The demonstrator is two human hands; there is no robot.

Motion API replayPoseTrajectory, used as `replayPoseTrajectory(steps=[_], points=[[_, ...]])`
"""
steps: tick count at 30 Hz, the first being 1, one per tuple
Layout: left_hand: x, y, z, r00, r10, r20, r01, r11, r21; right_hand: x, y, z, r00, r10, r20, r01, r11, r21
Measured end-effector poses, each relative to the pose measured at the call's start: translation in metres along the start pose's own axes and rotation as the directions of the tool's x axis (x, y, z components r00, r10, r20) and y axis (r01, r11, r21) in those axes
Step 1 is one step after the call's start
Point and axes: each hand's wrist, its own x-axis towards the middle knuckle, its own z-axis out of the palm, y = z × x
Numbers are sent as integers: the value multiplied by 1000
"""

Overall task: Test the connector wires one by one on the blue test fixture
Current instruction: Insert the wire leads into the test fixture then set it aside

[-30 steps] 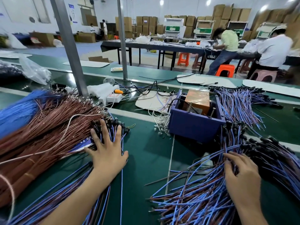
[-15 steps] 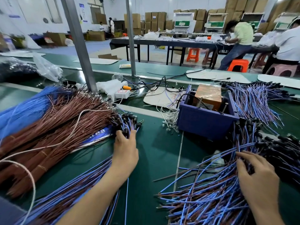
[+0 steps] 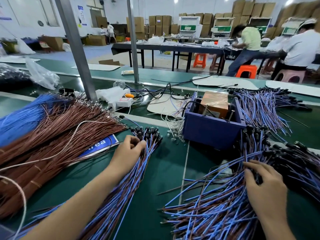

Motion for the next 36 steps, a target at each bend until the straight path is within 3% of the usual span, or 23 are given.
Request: replayPoseTrajectory(steps=[2, 5, 8, 15, 18, 21, 26, 31, 33, 35, 36], points=[[21, 0, 1, 994, -73, -87, 71, 997, -24, 0, 0, -1, 1000, 3, 2, -3, 1000, 3], [34, -10, -1, 986, -56, -159, 71, 994, 87, 0, 0, -1, 1000, 6, 9, -6, 1000, 9], [43, -20, -12, 993, 19, -118, 11, 969, 247, 0, 0, -2, 1000, 9, 11, -9, 1000, 20], [50, -21, -40, 996, 92, -20, -81, 945, 317, -1, -3, -3, 999, 34, 19, -35, 998, 42], [56, -15, -41, 997, 21, -78, -10, 989, 145, -1, -4, -4, 998, 58, 29, -60, 997, 53], [58, -5, -40, 1000, -24, -2, 24, 999, 27, -2, -5, -5, 997, 72, 40, -74, 996, 47], [60, 5, -40, 996, 47, -76, -44, 998, 42, -2, -9, -6, 997, 73, 39, -74, 997, 30], [51, 33, -47, 993, 50, -103, -45, 998, 52, 1, -29, -20, 998, 16, -66, -9, 995, 104], [44, 50, -48, 967, 164, -196, -139, 981, 133, 4, -48, -28, 1000, 30, 1, -29, 971, 237], [33, 74, -46, 926, 294, -237, -247, 946, 208, 9, -76, -36, 961, 49, 271, -174, 872, 458], [29, 87, -44, 911, 339, -236, -288, 931, 224, 10, -92, -36, 893, 23, 449, -292, 789, 540]])
